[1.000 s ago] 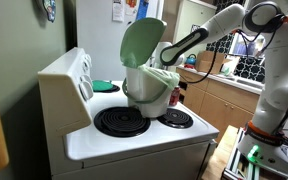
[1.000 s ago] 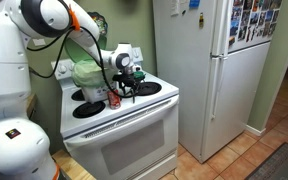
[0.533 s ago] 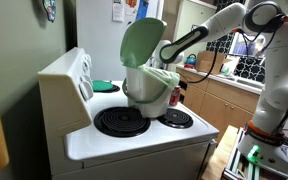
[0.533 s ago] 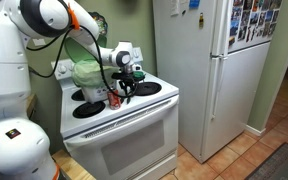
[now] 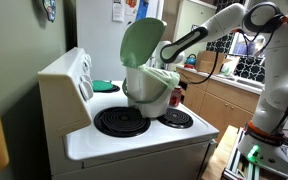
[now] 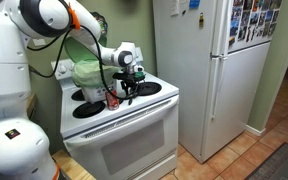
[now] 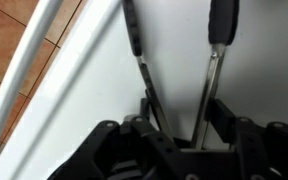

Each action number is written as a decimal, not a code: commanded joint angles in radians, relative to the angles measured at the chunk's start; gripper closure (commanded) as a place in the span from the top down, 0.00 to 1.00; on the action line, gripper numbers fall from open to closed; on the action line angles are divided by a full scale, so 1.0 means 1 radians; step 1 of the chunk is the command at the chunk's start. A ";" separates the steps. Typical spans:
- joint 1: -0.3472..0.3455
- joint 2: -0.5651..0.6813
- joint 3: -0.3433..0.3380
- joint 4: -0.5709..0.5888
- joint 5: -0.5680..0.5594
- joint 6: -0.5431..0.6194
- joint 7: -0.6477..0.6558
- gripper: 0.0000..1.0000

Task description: Use the tongs to pick up the red can and put it in the bin

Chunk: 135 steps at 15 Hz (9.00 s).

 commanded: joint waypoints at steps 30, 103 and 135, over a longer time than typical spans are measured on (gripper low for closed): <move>-0.070 -0.011 -0.041 -0.007 0.205 -0.130 0.181 0.52; 0.004 -0.425 -0.010 -0.284 0.101 -0.161 0.198 1.00; 0.069 -0.511 -0.024 -0.379 0.168 -0.249 -0.344 1.00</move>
